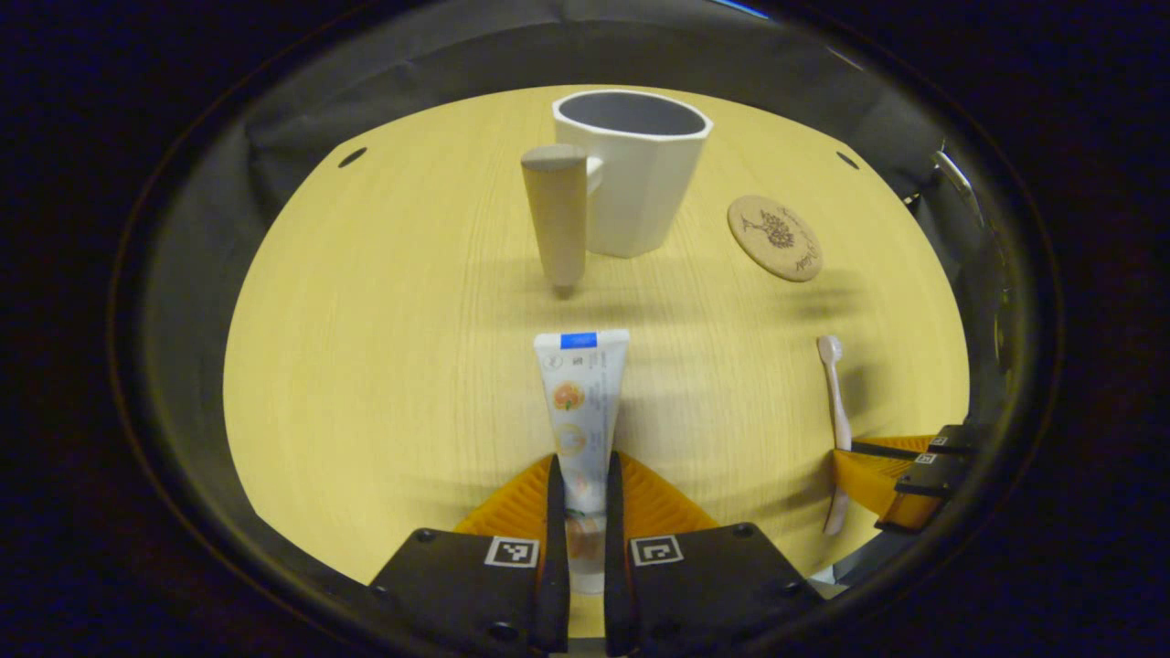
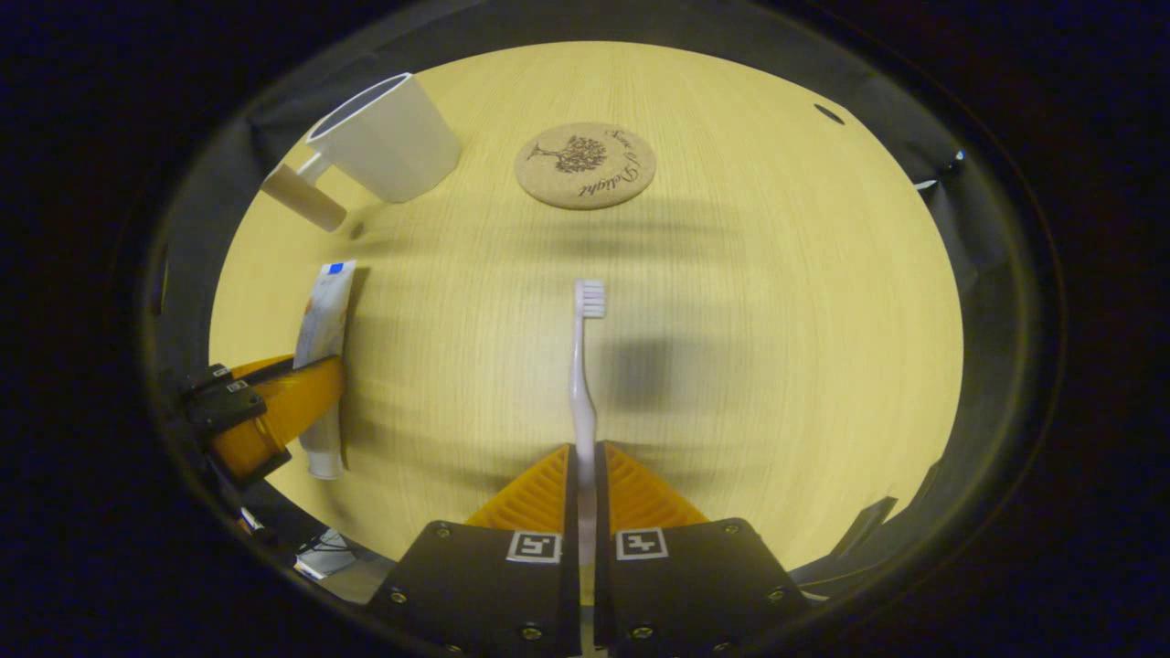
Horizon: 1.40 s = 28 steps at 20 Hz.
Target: Put the toothbrush and toothpaste on the desktop into the cup, then pick up the cup and place it on the coaster on the desktop.
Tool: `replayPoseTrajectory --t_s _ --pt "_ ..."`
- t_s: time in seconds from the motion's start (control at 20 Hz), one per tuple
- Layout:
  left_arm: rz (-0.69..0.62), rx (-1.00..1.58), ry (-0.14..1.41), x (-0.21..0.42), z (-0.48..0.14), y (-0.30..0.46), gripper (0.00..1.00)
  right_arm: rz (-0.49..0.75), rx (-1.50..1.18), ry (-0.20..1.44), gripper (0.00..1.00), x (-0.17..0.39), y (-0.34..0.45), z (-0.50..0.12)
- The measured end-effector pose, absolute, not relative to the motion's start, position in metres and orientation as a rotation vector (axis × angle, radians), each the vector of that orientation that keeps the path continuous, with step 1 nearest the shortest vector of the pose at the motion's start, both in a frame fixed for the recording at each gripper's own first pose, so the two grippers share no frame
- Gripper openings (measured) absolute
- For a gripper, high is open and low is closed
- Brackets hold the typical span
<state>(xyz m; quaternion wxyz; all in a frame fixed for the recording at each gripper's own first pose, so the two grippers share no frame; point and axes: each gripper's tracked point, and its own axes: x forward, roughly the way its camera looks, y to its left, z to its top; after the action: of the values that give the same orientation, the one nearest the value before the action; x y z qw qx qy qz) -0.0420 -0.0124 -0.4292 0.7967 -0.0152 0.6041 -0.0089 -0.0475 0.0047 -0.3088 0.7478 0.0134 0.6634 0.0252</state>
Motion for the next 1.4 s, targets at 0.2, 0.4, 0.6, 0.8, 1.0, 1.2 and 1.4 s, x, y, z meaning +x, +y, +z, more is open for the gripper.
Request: replayPoseTrajectory --t_s 0.2,0.4,0.6,0.8,1.0,1.2,1.4 --pt "-0.032 -0.044 1.301 -0.043 -0.423 -0.013 0.22 0.06 0.022 1.444 0.08 -0.047 0.005 -0.309" --pt "-0.053 -0.073 1.264 -0.042 -0.399 -0.02 0.22 0.067 0.023 1.442 0.08 -0.046 0.004 -0.309" --pt "-0.076 -0.108 1.218 -0.039 -0.366 -0.03 0.22 0.071 0.021 1.437 0.08 -0.045 0.004 -0.309" --pt "-0.1 -0.129 1.158 -0.027 -0.332 -0.042 0.22 0.074 0.018 1.432 0.08 -0.045 0.003 -0.308" --pt "-0.122 -0.133 1.082 -0.001 -0.293 -0.048 0.22 0.076 0.02 1.429 0.08 -0.044 0.003 -0.308" --pt "-0.137 -0.123 1.006 0.038 -0.263 -0.049 0.22 0.074 0.027 1.427 0.08 -0.044 0.003 -0.309" --pt "-0.141 -0.127 0.928 0.086 -0.24 -0.041 0.22 0.069 0.043 1.422 0.08 -0.044 0.003 -0.309"
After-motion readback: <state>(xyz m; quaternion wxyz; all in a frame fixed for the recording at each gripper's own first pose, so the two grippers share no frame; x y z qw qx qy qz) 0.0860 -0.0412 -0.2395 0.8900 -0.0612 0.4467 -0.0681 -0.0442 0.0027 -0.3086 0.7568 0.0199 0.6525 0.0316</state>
